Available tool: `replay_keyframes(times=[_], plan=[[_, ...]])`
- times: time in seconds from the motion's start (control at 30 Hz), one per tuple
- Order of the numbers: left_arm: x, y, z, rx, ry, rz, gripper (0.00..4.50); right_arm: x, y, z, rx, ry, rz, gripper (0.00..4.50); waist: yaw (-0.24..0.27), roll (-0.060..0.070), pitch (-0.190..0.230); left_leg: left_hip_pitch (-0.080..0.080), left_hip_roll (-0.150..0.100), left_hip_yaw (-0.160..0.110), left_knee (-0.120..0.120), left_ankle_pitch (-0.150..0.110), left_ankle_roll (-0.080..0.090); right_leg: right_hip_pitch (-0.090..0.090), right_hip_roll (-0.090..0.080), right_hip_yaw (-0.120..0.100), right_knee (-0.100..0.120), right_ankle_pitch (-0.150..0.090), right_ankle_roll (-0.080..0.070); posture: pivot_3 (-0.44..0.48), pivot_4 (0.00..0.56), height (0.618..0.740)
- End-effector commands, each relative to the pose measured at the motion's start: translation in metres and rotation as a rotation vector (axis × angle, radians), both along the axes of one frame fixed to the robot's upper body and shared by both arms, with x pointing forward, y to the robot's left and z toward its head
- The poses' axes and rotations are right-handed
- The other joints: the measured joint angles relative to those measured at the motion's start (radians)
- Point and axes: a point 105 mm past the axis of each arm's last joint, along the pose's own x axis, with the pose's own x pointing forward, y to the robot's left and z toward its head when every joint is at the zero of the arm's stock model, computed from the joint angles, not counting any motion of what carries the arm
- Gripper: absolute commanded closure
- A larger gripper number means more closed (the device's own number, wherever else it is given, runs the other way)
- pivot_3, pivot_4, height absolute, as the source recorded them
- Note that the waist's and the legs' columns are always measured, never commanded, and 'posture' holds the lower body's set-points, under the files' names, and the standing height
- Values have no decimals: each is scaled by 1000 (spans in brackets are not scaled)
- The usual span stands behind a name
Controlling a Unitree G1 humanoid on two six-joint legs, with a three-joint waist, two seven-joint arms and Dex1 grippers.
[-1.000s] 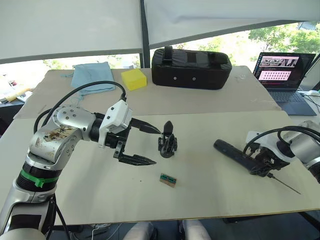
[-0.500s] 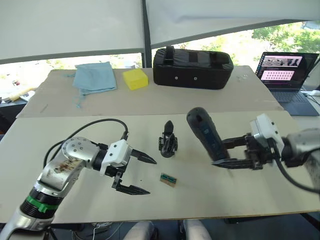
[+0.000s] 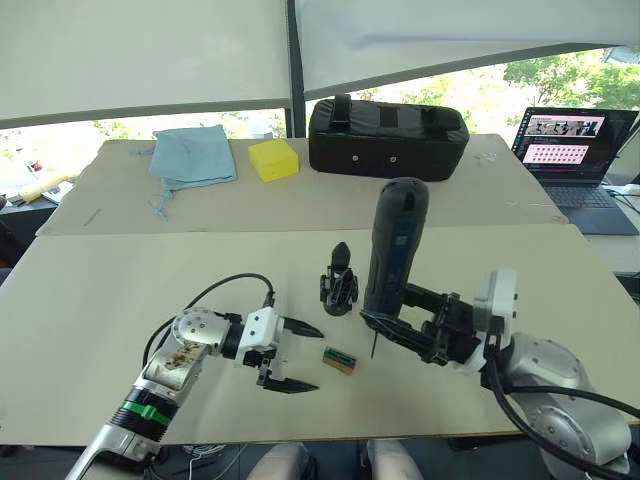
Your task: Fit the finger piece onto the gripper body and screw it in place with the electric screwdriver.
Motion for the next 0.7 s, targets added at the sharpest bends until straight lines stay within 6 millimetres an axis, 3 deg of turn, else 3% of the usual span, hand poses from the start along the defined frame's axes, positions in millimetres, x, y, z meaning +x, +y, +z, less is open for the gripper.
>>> replay_keyframes(times=[0.03, 0.37, 0.7], plan=[[3, -8, 1, -14, -40, -9, 0, -11, 10, 12, 34, -103, 44, 2582, 0, 0, 0, 0, 0, 0, 0, 0, 0, 0, 0, 0, 0, 0, 0, 0, 150, 740], [8, -14, -6, -20, -49, 11, 0, -6, 25, 13, 44, -120, 64, 2582, -5, 0, 0, 0, 0, 0, 0, 0, 0, 0, 0, -1, 0, 0, 0, 0, 150, 740], [7, -21, -2, -29, -52, 16, 0, -6, 22, 3, 16, -120, 81, 2582, -14, 0, 0, 0, 0, 0, 0, 0, 1, 0, 0, -2, 0, 0, 0, 0, 150, 740]])
